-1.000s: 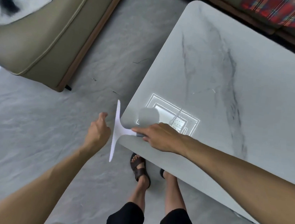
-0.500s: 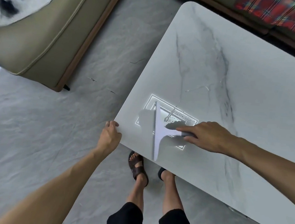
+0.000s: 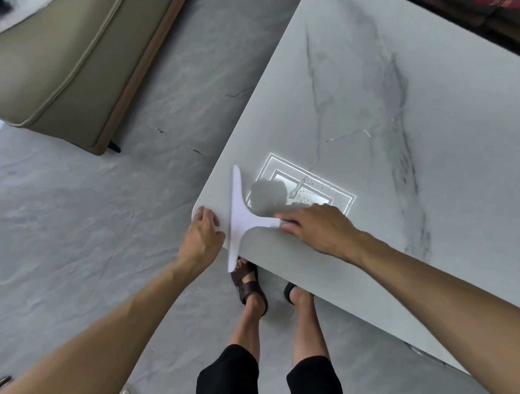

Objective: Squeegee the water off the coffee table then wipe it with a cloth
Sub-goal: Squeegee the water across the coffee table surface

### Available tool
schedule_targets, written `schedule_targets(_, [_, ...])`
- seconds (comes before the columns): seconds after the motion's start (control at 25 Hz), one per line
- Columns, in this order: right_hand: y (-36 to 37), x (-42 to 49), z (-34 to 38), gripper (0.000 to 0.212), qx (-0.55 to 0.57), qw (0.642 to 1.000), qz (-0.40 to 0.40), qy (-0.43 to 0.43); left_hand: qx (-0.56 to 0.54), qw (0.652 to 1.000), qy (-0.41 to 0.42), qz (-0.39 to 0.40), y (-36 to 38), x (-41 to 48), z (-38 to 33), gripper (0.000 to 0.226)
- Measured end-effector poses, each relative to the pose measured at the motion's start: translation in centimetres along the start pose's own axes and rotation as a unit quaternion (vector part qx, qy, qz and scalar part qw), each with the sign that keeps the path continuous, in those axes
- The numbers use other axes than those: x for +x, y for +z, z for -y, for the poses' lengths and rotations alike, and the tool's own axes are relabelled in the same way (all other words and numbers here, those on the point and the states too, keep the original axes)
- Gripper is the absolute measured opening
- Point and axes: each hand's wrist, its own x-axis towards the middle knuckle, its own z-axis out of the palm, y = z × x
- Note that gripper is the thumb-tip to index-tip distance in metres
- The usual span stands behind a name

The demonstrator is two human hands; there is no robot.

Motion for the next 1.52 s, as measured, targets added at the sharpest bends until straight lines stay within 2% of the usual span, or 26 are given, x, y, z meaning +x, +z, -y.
schedule_targets(0.2, [-2.7, -7.2, -8.2, 0.040, -0.005, 0.995, -0.038, 0.087, 0.051, 0.993, 0.081, 0.074, 1.9, 0.1, -3.4, 0.017])
schedule_targets(0.32, [-3.9, -10.4, -11.1, 0.032, -0.021, 0.986, -0.039, 0.163, 0.042, 0.991, 0.074, 0.100, 2.6, 0.4, -4.8, 0.016])
schedule_targets(0.4, [-4.4, -11.4, -11.3, 0.030, -0.024, 0.981, -0.032, 0.190, 0.018, 0.996, 0.047, 0.076, 2.4, 0.5, -5.0, 0.013])
schedule_targets(0.6, [-1.7, -6.8, -3.7, 0.035, 0.037, 0.994, -0.054, 0.091, -0.065, 0.995, -0.053, -0.058, 0.4, 0.5, -3.8, 0.013])
schedule_targets(0.76, [2.3, -1.7, 2.6, 0.035, 0.076, 0.997, -0.025, 0.019, -0.020, 0.998, -0.055, -0.037, 0.3, 0.2, -1.9, 0.013])
schedule_targets(0.92, [3.1, -5.0, -2.1, 0.036, 0.044, 0.997, -0.044, 0.051, 0.028, 1.000, -0.005, 0.006, 2.0, -0.4, -2.5, 0.013])
schedule_targets(1.04, [2.1, -10.8, -7.8, 0.031, -0.006, 0.995, -0.041, 0.093, 0.019, 0.999, 0.007, 0.031, 3.4, -1.5, -4.3, 0.014])
schedule_targets(1.2, [0.0, -15.9, -11.7, 0.041, -0.054, 0.988, -0.041, 0.137, 0.016, 0.998, 0.020, 0.060, 4.6, -2.6, -6.1, 0.015])
schedule_targets(1.36, [1.6, -13.5, -8.7, 0.027, -0.011, 0.998, 0.028, 0.053, -0.016, 0.999, 0.000, 0.029, 5.6, -3.4, -7.3, 0.019])
schedule_targets(1.52, [4.1, -10.3, -5.7, 0.029, 0.006, 0.998, 0.064, 0.005, -0.011, 0.999, -0.028, 0.012, 7.8, -4.4, -8.1, 0.014])
